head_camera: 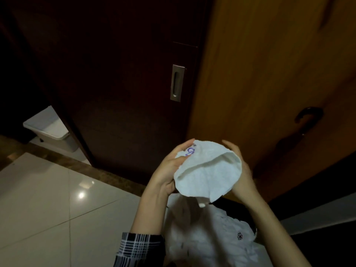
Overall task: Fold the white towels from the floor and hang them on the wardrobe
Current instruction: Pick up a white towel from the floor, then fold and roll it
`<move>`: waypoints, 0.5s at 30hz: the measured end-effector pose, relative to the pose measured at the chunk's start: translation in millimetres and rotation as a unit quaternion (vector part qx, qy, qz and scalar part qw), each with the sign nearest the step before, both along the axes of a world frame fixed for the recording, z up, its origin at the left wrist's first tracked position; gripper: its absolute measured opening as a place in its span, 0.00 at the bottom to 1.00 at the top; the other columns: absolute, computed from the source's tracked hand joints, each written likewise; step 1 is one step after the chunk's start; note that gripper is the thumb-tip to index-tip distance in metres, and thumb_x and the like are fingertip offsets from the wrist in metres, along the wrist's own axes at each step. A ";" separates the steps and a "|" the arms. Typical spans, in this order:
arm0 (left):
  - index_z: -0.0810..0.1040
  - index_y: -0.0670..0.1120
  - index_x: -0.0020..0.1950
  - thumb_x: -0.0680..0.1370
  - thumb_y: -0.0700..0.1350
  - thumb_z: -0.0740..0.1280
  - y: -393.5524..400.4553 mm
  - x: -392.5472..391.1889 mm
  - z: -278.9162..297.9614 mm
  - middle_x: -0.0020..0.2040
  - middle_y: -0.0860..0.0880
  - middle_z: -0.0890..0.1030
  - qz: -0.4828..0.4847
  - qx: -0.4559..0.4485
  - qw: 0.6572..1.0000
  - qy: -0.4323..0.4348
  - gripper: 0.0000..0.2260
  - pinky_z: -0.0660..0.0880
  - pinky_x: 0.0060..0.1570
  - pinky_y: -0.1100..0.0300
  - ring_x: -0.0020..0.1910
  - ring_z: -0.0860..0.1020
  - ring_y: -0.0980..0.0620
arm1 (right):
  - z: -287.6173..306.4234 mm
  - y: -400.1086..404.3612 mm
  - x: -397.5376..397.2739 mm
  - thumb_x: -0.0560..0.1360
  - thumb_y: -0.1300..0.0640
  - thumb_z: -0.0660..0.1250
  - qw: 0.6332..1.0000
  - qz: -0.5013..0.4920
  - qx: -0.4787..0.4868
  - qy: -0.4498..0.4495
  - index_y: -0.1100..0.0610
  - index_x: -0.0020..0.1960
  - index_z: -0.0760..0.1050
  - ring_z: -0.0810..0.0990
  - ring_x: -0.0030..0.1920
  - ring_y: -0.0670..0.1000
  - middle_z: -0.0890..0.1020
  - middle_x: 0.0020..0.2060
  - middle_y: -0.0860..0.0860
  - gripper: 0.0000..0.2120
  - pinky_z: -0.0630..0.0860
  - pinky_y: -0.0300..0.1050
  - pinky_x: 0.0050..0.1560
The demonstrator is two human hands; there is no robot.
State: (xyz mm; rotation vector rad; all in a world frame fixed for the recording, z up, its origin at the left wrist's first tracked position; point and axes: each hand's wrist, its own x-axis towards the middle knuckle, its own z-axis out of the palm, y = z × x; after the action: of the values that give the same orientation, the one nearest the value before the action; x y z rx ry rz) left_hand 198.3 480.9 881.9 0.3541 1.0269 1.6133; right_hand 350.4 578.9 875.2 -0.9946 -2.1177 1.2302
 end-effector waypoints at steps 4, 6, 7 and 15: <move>0.75 0.47 0.62 0.78 0.33 0.62 5.3 0.5 -4.0 0.60 0.43 0.77 0.002 -0.025 0.999 -0.032 0.16 0.80 0.45 0.59 0.53 0.80 0.46 | 0.5 -11.2 10.6 0.69 0.53 0.73 0.951 -0.007 0.299 0.083 0.49 0.68 0.65 0.67 0.65 0.44 0.68 0.65 0.52 0.31 0.67 0.34 0.61; 0.77 0.45 0.60 0.77 0.37 0.62 5.2 1.9 -5.0 0.56 0.41 0.79 0.014 -0.025 0.997 -0.077 0.12 0.79 0.43 0.58 0.49 0.80 0.46 | -5.4 -3.3 15.5 0.71 0.53 0.71 0.874 0.045 0.473 0.101 0.56 0.61 0.70 0.70 0.63 0.54 0.70 0.61 0.58 0.21 0.70 0.41 0.62; 0.79 0.44 0.56 0.76 0.38 0.63 3.8 3.2 -3.7 0.51 0.42 0.81 0.019 -0.019 0.994 -0.107 0.11 0.79 0.42 0.58 0.45 0.81 0.47 | -6.1 2.6 14.5 0.73 0.52 0.70 0.847 0.063 0.518 0.104 0.57 0.56 0.72 0.72 0.60 0.58 0.72 0.59 0.59 0.15 0.71 0.45 0.61; 0.71 0.33 0.67 0.64 0.38 0.74 -16.1 -1.2 5.7 0.67 0.33 0.72 -0.024 0.173 0.947 -0.270 0.33 0.73 0.62 0.45 0.64 0.75 0.38 | 40.8 22.1 -14.4 0.72 0.60 0.66 0.820 0.095 0.550 0.125 0.62 0.42 0.81 0.75 0.43 0.51 0.82 0.36 0.54 0.07 0.65 0.45 0.51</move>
State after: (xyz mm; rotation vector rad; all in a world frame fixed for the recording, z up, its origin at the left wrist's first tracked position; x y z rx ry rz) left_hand 197.1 464.7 887.5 0.1483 0.3153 1.7134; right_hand 336.0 601.1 916.0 -0.0817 -2.1904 0.0307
